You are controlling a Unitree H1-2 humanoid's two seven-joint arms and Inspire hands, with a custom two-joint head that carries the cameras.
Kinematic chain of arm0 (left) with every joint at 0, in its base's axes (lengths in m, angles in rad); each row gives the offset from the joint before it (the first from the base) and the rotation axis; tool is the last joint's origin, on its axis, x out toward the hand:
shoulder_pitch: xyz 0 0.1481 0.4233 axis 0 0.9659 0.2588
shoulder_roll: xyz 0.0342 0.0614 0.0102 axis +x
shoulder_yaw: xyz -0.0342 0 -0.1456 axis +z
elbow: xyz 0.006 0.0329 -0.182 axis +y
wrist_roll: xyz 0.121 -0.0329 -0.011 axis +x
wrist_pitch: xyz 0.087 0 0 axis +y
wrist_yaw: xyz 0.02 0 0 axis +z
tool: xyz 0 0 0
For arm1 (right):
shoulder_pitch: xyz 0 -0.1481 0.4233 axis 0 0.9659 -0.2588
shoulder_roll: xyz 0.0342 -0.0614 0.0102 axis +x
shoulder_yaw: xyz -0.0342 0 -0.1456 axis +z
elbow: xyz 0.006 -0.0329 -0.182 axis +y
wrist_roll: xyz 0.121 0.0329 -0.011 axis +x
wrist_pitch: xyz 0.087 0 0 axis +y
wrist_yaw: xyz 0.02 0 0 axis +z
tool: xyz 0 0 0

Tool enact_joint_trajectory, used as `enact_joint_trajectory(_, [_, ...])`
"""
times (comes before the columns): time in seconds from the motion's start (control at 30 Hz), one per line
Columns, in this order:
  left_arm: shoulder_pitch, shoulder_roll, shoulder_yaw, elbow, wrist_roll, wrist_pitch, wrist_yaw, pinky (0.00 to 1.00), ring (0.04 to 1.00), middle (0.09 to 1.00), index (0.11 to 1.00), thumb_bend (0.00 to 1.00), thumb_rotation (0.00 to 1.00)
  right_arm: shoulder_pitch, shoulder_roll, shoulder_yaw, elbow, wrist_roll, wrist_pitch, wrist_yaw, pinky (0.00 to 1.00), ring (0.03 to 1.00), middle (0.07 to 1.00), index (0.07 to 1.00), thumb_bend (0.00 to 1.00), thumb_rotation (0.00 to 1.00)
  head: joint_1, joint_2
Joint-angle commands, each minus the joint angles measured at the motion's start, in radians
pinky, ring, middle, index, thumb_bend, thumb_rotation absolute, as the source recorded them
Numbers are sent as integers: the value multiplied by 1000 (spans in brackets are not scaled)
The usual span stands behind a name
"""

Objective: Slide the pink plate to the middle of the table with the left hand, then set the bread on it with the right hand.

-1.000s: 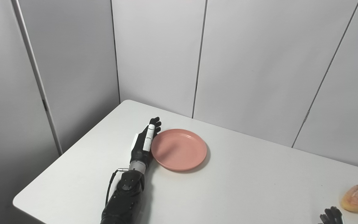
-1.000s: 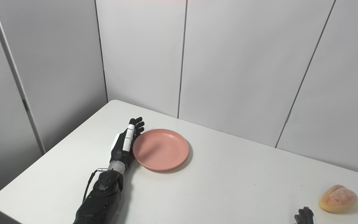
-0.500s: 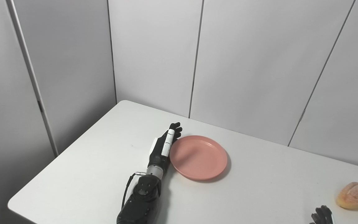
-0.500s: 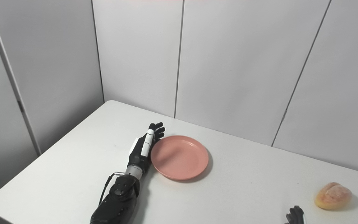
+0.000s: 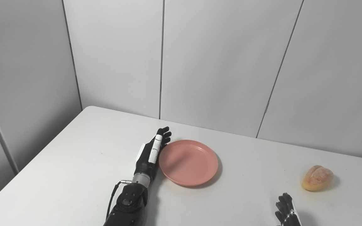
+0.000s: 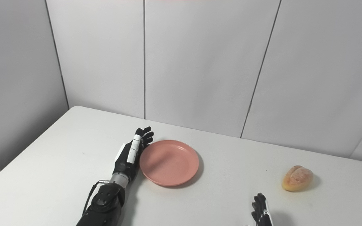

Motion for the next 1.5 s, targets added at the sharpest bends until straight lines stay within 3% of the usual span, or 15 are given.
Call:
enact_joint_trajectory(0.0, [-27, -4, 0, -31, -11, -5, -22, 943, 915, 896, 885, 743, 1000, -13, 13, 6, -17, -22, -47, -17, 1000, 977, 979, 997, 547, 761, -26, 10])
enact_joint_trajectory(0.33, [-16, 2, 4, -50, -43, 21, -75, 940, 913, 903, 898, 777, 1000, -33, 55, 31, -1, -80, -40, -56, 1000, 975, 978, 992, 604, 810, -165, 61])
enact_joint_trajectory(0.57, [-24, 8, 1, -38, -37, 34, -91, 941, 915, 908, 903, 784, 1000, -66, 83, 40, 23, -132, -26, -97, 1000, 979, 982, 982, 630, 842, -301, 99])
enact_joint_trajectory(0.87, [-40, -9, -1, -2, -42, 21, -123, 955, 924, 914, 903, 784, 1000, -95, 89, 41, 37, -164, -22, -122, 1000, 987, 994, 1000, 638, 870, -330, 111])
enact_joint_trajectory(1.47, [-58, -40, -16, 28, -31, 4, -130, 943, 920, 914, 904, 772, 1000, -103, 85, 37, 64, -151, -40, -132, 1000, 983, 993, 999, 627, 856, -327, 77])
